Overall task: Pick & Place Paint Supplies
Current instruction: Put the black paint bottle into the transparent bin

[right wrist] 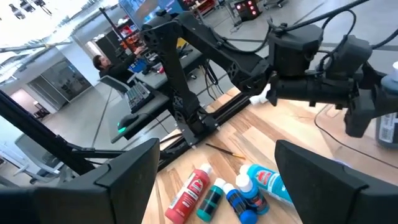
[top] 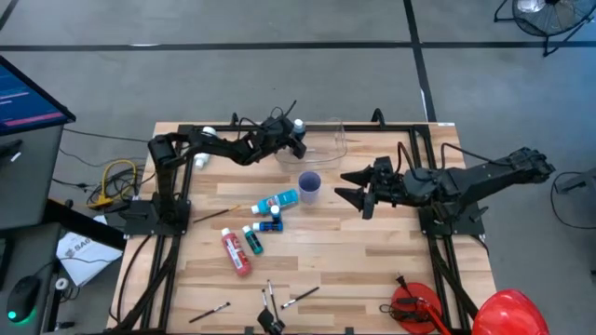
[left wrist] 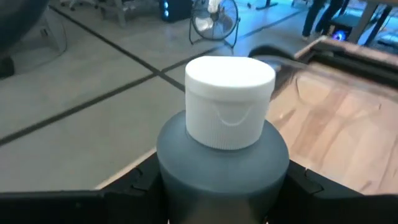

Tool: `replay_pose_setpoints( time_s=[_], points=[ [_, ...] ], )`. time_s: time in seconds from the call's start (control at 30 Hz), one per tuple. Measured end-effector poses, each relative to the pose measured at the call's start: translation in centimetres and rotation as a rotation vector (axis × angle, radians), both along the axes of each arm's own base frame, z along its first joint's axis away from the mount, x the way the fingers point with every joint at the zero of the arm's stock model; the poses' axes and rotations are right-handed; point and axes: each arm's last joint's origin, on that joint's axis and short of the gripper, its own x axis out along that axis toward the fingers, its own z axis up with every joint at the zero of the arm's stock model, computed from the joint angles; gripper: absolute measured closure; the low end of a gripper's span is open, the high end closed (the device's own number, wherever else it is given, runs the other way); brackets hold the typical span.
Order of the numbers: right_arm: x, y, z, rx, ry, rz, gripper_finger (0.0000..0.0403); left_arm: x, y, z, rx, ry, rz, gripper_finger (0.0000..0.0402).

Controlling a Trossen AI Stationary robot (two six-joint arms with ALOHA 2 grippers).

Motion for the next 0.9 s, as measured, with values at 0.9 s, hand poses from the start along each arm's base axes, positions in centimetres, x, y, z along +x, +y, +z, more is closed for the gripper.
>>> replay_pose_setpoints(
  time_s=[0.9],
  points=[
    [-0.04,0.01,-0.18,-0.008,0.020,0.001,0.0092,0.27,-0.84,0.65,-0.009,-0.001,-0.042,0.0121]
  ],
)
